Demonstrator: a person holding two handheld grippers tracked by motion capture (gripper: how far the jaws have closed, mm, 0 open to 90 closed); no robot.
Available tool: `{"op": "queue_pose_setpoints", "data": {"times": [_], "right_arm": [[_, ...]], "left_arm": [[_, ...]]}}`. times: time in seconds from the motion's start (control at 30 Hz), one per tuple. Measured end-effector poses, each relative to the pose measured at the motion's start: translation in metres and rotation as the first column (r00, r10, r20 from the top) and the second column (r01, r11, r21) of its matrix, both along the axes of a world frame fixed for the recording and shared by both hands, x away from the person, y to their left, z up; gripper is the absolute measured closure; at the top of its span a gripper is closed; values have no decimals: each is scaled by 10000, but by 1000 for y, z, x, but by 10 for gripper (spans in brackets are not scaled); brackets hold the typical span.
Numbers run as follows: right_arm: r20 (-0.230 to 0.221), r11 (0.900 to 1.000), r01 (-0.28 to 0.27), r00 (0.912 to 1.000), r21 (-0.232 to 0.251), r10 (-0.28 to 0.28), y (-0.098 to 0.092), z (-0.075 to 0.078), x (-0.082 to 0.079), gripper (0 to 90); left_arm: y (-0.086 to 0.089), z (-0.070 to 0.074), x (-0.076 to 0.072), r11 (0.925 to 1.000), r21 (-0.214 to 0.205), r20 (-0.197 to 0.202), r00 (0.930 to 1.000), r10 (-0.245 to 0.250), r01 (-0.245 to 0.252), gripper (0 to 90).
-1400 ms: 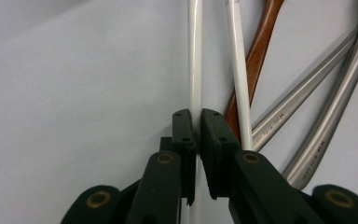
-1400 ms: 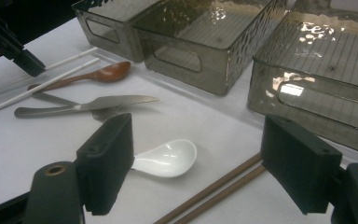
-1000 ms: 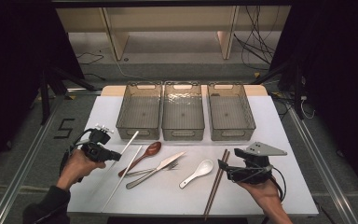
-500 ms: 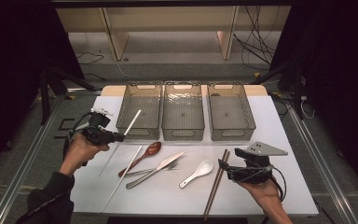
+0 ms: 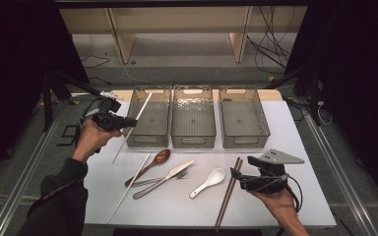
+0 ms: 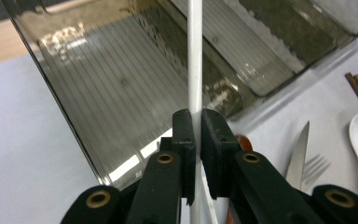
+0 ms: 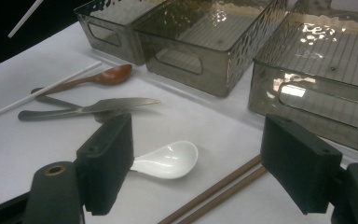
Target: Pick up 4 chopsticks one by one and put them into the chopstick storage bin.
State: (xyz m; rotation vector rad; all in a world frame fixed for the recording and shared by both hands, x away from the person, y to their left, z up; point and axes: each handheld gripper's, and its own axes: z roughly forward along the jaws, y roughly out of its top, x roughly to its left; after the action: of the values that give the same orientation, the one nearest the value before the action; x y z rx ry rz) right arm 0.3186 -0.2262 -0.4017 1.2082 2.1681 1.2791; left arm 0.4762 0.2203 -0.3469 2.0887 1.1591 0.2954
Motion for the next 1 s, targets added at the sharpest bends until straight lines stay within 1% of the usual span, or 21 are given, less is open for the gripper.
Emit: {"op": "queue_pose_setpoints", "data": {"times": [0.07, 0.13, 0.23, 0.4, 0.5, 0.53, 0.67, 0.7, 0.77, 0.83, 0.87, 1.0], "right_arm": [[-6, 10000, -15, 10000, 11, 15, 0, 0, 0, 263], [-7, 10000, -24, 10000, 27, 24, 0, 0, 0, 264], [-35, 10000, -24, 10000, 58, 25, 0, 0, 0, 264], [-62, 10000, -40, 10000, 79, 41, 0, 0, 0, 264], [-64, 9999, -69, 10000, 91, 69, 0, 0, 0, 263], [-63, 9999, -75, 10000, 95, 75, 0, 0, 0, 263], [-42, 9999, -97, 9999, 91, 98, 0, 0, 0, 264], [-77, 9999, -82, 9999, 111, 83, 0, 0, 0, 263], [-79, 9999, -76, 9999, 115, 77, 0, 0, 1, 264], [-78, 9999, -102, 9999, 122, 102, 0, 0, 1, 264], [-78, 9999, -102, 9999, 122, 102, 0, 0, 1, 264], [-71, 9999, -126, 9999, 118, 127, 0, 0, 0, 264]], "left_arm": [[-2, 5, 7, 10000, -92, 157, 9999, 1, 0, 836], [-4, 10, 13, 10000, 2, 305, 9995, -14, 14, 836], [-6, 18, 21, 10000, -75, 563, 9984, 50, -45, 836], [-10, 28, 33, 10000, -45, 842, 9964, 49, -45, 835], [-9, 29, 42, 9999, -70, 959, 9953, 155, -149, 836], [-9, 28, 45, 9997, -128, 939, 9954, 203, -192, 836], [-10, 26, 56, 9995, -67, 1002, 9945, 319, -314, 835], [-10, 26, 58, 9995, -4, 1075, 9937, 311, -313, 836], [-10, 26, 63, 9992, -143, 1065, 9936, 383, -370, 835], [-10, 25, 67, 9989, -184, 1174, 9921, 442, -423, 836], [-11, 25, 69, 9988, -254, 1150, 9923, 449, -423, 836], [-12, 21, 77, 9975, -349, 1315, 9892, 650, -609, 836]]}}
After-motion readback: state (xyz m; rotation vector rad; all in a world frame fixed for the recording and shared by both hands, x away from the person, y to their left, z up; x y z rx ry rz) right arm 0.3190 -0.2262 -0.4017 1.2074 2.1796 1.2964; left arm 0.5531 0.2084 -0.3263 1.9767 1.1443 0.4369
